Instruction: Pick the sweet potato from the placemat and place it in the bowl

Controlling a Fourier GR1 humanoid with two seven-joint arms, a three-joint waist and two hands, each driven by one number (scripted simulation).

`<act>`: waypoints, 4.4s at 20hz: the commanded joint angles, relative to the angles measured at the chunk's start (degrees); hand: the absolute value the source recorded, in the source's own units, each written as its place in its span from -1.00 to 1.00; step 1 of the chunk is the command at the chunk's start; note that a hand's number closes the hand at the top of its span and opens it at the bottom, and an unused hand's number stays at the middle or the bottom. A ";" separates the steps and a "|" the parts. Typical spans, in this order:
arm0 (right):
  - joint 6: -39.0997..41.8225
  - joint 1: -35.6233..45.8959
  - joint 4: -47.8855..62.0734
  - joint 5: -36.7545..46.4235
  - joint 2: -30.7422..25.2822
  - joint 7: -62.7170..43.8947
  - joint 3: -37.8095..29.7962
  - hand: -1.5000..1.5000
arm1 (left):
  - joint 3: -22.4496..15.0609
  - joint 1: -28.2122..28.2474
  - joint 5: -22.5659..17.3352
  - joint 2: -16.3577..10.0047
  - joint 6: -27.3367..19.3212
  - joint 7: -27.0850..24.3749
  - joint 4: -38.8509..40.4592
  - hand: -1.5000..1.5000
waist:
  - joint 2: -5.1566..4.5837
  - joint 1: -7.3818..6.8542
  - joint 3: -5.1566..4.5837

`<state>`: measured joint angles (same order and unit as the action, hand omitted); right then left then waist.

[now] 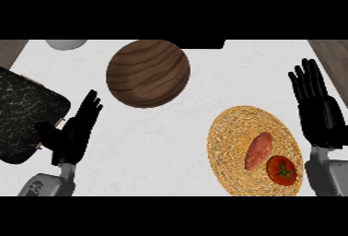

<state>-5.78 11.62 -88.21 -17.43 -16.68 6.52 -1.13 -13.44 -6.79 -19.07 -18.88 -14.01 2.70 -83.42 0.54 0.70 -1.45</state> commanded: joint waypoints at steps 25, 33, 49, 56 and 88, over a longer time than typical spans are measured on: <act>-10.93 -10.92 -29.68 65.84 -2.25 -48.28 22.90 -1.00 | 16.26 -4.49 -1.16 -10.52 2.47 -6.15 -2.28 0.00 | 0.48 1.68 1.02; 18.24 -9.05 -42.00 56.13 -7.28 -70.37 25.76 -1.00 | 15.61 -6.79 -1.37 -10.17 2.59 -3.71 -3.37 0.00 | -0.19 -0.22 1.20; 28.08 -10.58 -41.46 42.92 -10.41 -75.03 18.82 -1.00 | 16.81 -6.57 1.15 -7.67 4.34 -6.77 -0.92 0.00 | -0.53 -0.63 1.43; 24.08 -9.96 -31.79 48.09 -4.44 -71.23 20.81 -1.00 | 16.08 -8.70 3.42 -5.41 3.44 -5.48 0.36 0.00 | -0.58 -0.63 1.45; 21.61 -10.97 -7.61 60.15 3.36 -43.79 10.82 -1.00 | 23.98 -5.34 9.12 -0.33 11.13 -5.51 -2.18 0.00 | -0.55 -0.75 1.46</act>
<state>17.40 -1.03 -101.27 41.63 -14.57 -40.02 11.24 9.92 -13.63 -10.49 -19.91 -4.19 -1.35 -85.77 0.01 0.03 0.00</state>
